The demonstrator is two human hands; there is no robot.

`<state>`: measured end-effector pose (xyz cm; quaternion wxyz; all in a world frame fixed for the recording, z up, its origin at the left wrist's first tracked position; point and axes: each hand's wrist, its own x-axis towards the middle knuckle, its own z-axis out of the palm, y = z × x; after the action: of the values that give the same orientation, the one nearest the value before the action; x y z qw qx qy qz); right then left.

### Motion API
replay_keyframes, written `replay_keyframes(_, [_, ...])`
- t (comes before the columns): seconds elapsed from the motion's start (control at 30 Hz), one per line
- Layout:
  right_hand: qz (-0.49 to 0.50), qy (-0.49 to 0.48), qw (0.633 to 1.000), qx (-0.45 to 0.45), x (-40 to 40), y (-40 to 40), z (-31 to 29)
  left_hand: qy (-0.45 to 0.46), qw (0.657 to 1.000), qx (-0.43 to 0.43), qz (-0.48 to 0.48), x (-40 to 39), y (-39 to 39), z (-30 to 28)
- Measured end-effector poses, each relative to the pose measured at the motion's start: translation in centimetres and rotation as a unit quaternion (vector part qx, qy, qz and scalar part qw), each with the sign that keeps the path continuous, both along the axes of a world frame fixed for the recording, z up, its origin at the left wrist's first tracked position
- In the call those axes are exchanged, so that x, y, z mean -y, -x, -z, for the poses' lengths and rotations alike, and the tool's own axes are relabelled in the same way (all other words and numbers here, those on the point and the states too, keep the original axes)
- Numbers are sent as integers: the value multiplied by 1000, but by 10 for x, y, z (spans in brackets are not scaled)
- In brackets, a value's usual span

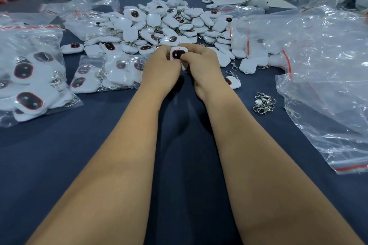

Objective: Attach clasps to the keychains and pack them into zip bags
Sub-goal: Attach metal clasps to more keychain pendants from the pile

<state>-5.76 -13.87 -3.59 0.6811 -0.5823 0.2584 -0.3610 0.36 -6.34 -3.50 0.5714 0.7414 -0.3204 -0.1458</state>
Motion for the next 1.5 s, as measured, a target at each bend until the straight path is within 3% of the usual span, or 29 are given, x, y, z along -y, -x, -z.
replay_keyframes(0.67, [-9, 0, 1000, 2, -2, 2, -2, 27, 999, -19, 3, -1, 1, -1])
replay_keyframes(1.17, [15, 26, 999, -13, -2, -1, -1, -7, 995, 98, 9, 4, -6, 5])
replay_keyframes(1.5, [20, 39, 999, -21, -3, -4, 1, 25, 998, 47, -23, 4, -3, 5])
